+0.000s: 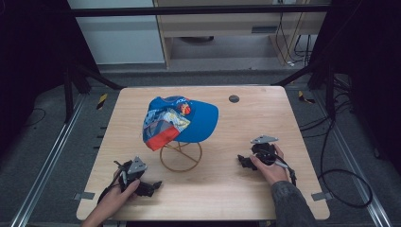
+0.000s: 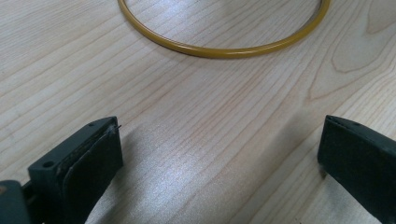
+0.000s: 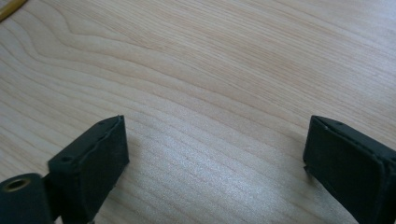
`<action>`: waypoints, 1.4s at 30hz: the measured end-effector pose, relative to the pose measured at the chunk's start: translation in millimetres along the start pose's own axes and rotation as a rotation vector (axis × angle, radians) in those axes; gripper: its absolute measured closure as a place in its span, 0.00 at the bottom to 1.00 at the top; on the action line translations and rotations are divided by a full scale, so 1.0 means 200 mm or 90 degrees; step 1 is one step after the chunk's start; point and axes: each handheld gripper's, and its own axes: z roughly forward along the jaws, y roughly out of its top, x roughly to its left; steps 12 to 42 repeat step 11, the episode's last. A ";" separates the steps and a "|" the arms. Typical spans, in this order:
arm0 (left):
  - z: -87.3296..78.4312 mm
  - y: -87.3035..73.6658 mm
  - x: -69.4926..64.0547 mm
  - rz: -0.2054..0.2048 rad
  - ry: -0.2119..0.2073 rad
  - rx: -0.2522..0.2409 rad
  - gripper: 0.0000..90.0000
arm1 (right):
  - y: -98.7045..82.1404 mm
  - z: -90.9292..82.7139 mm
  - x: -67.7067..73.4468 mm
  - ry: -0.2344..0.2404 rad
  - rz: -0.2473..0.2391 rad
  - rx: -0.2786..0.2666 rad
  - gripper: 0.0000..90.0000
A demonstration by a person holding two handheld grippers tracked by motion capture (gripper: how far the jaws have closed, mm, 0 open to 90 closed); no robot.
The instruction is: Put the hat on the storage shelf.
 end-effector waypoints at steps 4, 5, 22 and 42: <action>0.00 0.00 0.00 0.000 0.000 0.000 0.00 | -0.01 0.00 0.01 -0.010 0.004 -0.009 0.07; 0.00 0.00 0.00 0.000 0.000 0.000 0.00 | -0.01 0.00 0.01 -0.011 0.008 -0.008 0.07; 0.00 0.00 0.00 -0.001 0.000 0.000 0.00 | -0.04 -0.03 0.04 -0.021 0.016 -0.009 0.07; 0.00 0.00 0.00 -0.001 0.000 0.000 0.00 | -0.04 -0.03 0.04 -0.021 0.016 -0.009 0.07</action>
